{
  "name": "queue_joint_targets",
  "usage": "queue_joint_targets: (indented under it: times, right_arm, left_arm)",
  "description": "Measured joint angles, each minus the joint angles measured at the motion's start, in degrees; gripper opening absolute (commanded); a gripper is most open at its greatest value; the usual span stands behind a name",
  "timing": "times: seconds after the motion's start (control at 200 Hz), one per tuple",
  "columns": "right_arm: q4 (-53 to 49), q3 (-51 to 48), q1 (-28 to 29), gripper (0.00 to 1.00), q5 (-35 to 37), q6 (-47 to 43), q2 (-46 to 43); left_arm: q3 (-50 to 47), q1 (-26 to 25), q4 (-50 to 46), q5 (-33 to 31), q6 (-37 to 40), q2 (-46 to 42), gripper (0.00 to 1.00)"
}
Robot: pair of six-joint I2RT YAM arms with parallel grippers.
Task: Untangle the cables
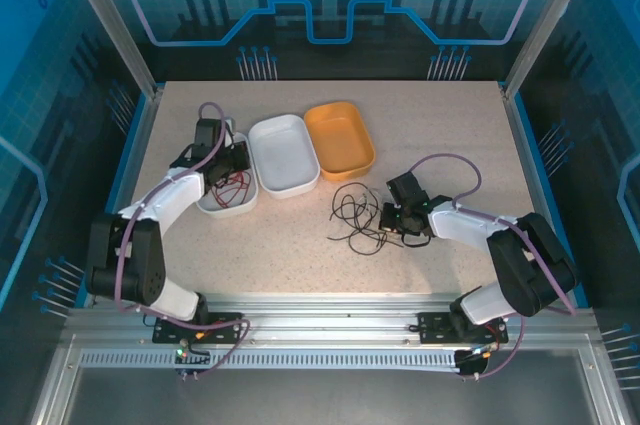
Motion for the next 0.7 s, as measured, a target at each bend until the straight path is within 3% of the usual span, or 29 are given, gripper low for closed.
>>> queue_joint_targets:
  times: [0.405, 0.555, 0.61, 0.7]
  right_arm:
    - [-0.2, 0.5, 0.7, 0.00, 0.1, 0.2, 0.3]
    - [-0.2, 0.7, 1.2, 0.00, 0.2, 0.2, 0.4]
    - [-0.4, 0.7, 1.3, 0.00, 0.2, 0.2, 0.4]
    - [-0.8, 0.7, 1.4, 0.00, 0.2, 0.2, 0.4]
  left_arm:
    - [0.1, 1.5, 5.5, -2.7, -5.7, 8.4, 0.03]
    - [0.1, 3.9, 5.6, -3.9, -8.3, 9.5, 0.29]
    - [0.3, 4.7, 5.6, -4.1, -9.8, 9.5, 0.42]
    - [0.5, 5.5, 6.0, -3.8, -11.7, 9.5, 0.48]
